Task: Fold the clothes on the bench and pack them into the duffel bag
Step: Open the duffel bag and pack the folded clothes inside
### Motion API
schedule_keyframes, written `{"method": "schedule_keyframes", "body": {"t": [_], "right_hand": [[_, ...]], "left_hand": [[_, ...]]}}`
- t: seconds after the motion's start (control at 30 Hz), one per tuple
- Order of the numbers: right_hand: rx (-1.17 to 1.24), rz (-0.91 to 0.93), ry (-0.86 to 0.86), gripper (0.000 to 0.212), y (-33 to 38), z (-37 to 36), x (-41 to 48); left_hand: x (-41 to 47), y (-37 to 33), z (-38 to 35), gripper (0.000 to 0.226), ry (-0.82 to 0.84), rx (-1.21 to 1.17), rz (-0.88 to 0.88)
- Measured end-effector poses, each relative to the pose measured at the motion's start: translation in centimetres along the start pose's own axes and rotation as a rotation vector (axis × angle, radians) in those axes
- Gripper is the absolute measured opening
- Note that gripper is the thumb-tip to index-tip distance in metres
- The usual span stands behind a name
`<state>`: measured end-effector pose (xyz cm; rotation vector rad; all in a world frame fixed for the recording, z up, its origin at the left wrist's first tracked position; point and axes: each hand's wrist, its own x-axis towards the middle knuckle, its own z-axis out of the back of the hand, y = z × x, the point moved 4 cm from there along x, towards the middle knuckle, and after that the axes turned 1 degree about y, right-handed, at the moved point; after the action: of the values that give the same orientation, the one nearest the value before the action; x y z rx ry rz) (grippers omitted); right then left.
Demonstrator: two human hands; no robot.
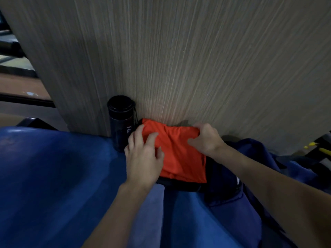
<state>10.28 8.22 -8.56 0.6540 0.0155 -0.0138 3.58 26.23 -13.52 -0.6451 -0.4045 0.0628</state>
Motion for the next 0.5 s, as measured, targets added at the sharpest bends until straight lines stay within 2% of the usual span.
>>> {"method": "schedule_keyframes", "body": {"t": [0.2,0.27,0.33,0.4,0.5], "right_hand": [[0.012,0.021,-0.017,0.013,2.4,0.6,0.2],[0.095,-0.015,-0.012,0.011,3.5,0.6,0.2],[0.156,-0.052,-0.001,0.004,4.6,0.6,0.2],[0.228,-0.083,0.007,0.009,5.7,0.4,0.2],[0.34,-0.117,0.007,0.012,7.1,-0.3,0.4]], "left_hand": [[-0.2,0.7,0.1,0.066,0.047,-0.102,0.198],[-0.2,0.7,0.1,0.063,0.029,-0.178,0.224],[0.1,0.7,0.3,0.05,-0.009,-0.274,0.224],[0.3,0.8,0.6,0.04,-0.04,-0.407,0.243],[0.1,0.3,1.0,0.051,0.003,-0.629,0.289]]}}
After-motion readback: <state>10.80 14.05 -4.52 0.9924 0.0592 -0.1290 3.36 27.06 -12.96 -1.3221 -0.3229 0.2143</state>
